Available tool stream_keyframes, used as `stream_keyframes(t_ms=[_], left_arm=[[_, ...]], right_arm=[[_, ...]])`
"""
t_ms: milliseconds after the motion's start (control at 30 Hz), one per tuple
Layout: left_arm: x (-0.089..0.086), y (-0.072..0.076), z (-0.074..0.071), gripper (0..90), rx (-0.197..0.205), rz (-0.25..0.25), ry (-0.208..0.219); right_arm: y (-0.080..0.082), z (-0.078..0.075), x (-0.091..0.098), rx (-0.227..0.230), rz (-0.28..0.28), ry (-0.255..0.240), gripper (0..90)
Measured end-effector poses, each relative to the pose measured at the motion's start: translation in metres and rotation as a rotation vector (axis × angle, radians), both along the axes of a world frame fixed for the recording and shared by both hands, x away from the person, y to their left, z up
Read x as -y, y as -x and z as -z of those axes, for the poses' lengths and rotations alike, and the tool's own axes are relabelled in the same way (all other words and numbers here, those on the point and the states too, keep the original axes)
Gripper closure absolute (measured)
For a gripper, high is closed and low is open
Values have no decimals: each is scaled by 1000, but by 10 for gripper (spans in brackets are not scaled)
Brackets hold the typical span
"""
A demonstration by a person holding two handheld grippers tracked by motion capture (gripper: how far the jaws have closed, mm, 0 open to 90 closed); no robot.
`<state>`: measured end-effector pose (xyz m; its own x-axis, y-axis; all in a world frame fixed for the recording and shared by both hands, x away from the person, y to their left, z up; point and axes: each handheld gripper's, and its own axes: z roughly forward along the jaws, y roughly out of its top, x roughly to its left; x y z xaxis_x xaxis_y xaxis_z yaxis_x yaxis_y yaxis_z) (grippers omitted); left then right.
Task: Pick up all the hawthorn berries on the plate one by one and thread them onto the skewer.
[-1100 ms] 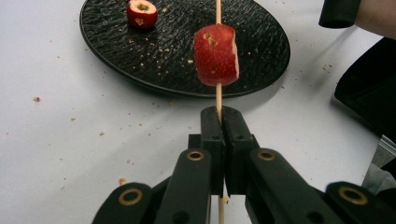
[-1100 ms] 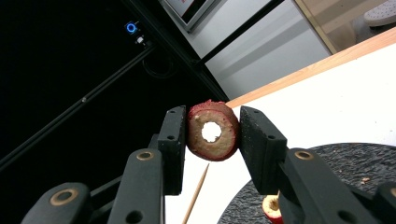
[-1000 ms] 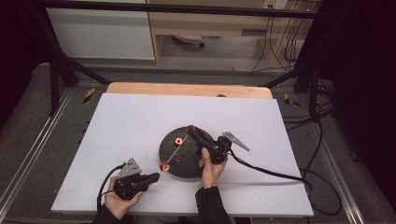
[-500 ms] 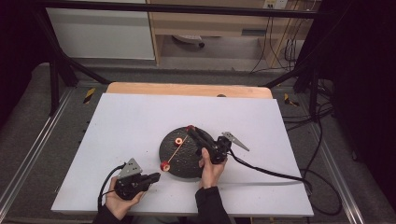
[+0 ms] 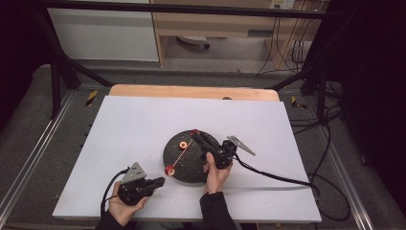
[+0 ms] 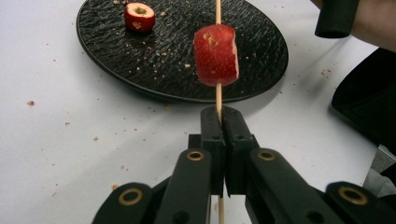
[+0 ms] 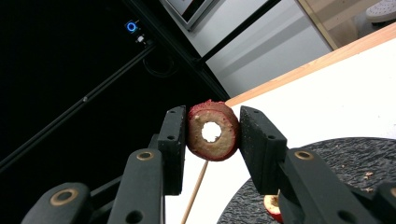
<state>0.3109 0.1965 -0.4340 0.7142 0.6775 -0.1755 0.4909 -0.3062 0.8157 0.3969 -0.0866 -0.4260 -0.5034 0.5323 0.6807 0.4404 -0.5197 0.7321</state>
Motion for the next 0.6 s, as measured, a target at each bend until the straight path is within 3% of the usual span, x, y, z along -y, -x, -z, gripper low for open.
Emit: stream_keyframes(t_ms=[400,600], left_arm=[[11,-3,1,884,19,-29,45],[17,-7,-1,885,23,-30,34]], right_arm=[[3,3,-2,-10,-21,-34,630],[5,2,-1,-7,-18,-34,631]])
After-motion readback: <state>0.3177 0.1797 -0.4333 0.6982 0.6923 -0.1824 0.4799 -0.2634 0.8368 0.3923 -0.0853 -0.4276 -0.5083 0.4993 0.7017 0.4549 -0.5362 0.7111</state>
